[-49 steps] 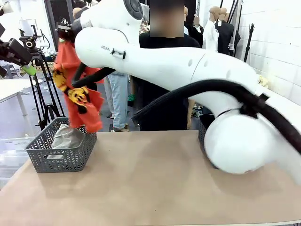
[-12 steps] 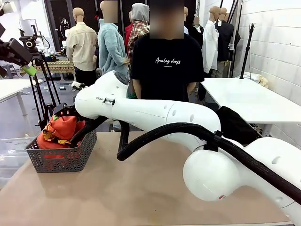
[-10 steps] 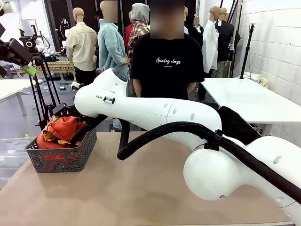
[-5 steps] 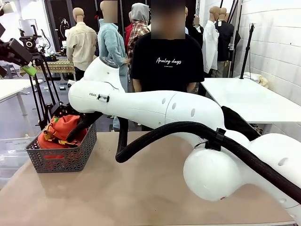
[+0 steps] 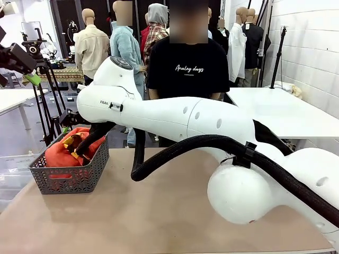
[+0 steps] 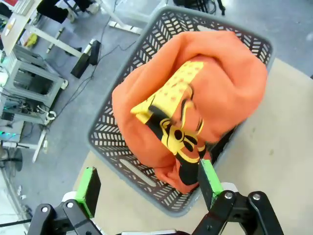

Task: Sort the tops and bottoms.
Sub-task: Sort the clothes according to human instructions.

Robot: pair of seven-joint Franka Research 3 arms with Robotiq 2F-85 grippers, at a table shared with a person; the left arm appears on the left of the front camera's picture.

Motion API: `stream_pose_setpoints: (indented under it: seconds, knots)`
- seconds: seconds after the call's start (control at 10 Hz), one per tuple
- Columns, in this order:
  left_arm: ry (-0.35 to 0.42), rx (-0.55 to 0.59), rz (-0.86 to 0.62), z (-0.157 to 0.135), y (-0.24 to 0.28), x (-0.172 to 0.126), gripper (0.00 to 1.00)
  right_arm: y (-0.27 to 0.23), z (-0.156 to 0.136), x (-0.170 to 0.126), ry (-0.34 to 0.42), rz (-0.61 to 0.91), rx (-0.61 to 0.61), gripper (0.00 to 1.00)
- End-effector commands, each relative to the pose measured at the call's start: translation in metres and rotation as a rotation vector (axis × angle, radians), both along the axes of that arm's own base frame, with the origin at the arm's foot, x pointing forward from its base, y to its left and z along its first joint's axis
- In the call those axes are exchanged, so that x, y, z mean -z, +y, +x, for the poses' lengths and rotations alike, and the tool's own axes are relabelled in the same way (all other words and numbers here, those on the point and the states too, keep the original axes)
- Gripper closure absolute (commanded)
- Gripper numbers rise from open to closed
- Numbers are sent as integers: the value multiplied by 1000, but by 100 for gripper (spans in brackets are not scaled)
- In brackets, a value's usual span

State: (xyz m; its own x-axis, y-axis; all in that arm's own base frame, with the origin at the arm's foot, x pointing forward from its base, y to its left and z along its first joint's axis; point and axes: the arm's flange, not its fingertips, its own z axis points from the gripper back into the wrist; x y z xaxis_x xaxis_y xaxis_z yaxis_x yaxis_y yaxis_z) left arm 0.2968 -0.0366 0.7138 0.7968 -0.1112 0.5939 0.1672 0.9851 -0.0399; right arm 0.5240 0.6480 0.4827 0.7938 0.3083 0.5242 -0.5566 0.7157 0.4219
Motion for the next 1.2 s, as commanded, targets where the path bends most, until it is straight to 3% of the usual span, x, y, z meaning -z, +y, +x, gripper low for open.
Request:
stream_pose_setpoints:
  seconds: [0.0,0.1,1.1]
  knots:
    - [1,7,-5,-1,1,0,0,33,25,-12,5,-43,72,0]
    - [1,7,-5,-1,1,0,0,0,0,0,0,0,0,0]
    - [1,7,-5,-1,1,0,0,0,0,0,0,0,0,0]
